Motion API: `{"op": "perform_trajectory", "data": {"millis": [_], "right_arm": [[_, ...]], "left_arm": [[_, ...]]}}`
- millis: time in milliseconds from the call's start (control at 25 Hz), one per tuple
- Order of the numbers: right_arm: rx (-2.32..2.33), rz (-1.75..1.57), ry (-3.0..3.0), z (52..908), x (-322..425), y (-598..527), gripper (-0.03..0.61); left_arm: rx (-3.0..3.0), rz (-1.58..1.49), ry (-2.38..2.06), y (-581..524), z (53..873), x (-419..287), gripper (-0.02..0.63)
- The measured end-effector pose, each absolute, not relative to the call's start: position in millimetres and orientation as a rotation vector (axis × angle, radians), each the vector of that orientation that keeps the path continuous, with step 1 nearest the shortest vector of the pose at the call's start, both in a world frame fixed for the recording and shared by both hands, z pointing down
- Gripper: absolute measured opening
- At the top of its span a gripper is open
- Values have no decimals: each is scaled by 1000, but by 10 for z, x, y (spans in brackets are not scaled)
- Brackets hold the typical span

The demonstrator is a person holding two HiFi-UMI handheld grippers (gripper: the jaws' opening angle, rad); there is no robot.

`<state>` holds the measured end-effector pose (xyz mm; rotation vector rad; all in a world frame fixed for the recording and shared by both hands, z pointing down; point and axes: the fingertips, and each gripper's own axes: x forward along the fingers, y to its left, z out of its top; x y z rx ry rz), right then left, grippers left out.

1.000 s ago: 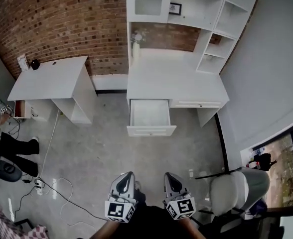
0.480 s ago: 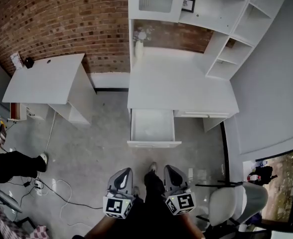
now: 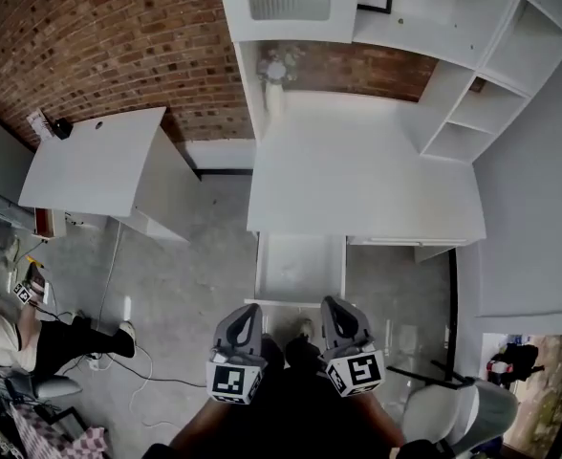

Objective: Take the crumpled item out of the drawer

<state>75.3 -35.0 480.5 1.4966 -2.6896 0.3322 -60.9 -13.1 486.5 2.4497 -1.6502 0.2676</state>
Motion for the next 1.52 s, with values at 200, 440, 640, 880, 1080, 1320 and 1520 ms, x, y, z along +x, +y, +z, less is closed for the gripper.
{"op": "perform_trajectory", "data": {"millis": [200, 440, 640, 880, 1080, 1320, 1520], "right_arm": [[1487, 366, -2669, 4882, 837, -771, 12], [1530, 415, -2600, 5111, 932, -1195, 14], [1548, 457, -2541, 5230, 886, -1555, 12], [1577, 510, -2487, 5484, 848, -1943, 14], [1569, 556, -2500, 5631, 819, -2095, 12], [1558, 603, -2449, 5936, 898, -2241, 12], [1551, 689, -2418, 6225, 954, -2282, 12]], "left_arm": [[2441, 369, -1595, -647, 5149, -522, 25], [2454, 506, -1429, -1239, 5780, -357, 25], [2416, 654, -1234, -1574, 6504, -312, 26], [2371, 918, -961, -1826, 7639, -197, 28], [2337, 1068, -771, -1828, 8302, 42, 33], [2289, 1375, -502, -1616, 9245, 133, 115], [2204, 1473, -426, -1535, 9772, 30, 139]]}}
